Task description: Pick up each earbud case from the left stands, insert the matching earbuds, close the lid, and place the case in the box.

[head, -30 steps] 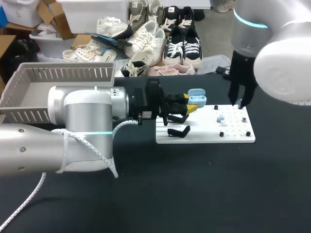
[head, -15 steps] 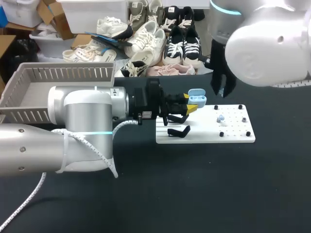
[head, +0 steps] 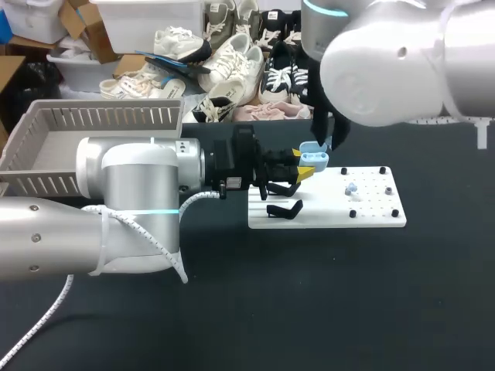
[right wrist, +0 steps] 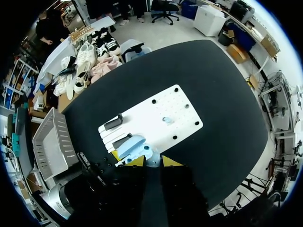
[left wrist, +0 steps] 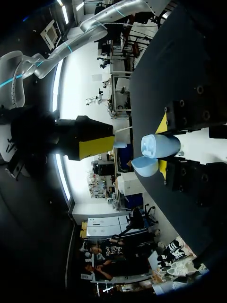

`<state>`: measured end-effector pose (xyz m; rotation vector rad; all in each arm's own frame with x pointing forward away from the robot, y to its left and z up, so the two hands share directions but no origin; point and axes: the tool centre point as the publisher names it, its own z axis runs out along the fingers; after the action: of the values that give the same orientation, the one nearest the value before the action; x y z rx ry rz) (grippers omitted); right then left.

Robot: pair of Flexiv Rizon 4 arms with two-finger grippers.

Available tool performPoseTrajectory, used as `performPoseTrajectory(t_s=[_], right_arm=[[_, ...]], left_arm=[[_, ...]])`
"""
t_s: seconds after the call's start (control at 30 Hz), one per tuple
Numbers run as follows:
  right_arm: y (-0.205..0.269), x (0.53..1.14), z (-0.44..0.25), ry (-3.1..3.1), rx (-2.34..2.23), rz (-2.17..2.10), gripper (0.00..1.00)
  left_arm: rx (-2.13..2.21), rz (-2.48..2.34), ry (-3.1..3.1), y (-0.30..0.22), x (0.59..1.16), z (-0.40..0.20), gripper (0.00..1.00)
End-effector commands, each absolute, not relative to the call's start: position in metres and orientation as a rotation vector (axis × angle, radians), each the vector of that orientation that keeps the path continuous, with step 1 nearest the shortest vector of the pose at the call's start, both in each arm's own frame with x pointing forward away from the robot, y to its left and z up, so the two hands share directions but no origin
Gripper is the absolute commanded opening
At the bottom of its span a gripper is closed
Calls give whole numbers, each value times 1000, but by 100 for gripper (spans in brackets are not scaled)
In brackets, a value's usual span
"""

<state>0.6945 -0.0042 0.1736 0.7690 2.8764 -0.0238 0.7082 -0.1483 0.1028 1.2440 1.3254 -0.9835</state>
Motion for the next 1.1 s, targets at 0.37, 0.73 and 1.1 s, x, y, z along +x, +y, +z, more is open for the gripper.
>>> performPoseTrajectory(t_s=[0.37,0.73,1.1], right_arm=[[7,697,166,2910,761,-19,0],[10,696,158,2930,762,-5,0],[11,698,157,2933,759,-10,0]], left_arm=[[1240,-981,1324,-148,707,102,0],[1240,-981,1324,-148,707,102,0],[1240,-981,1324,-148,707,102,0]])
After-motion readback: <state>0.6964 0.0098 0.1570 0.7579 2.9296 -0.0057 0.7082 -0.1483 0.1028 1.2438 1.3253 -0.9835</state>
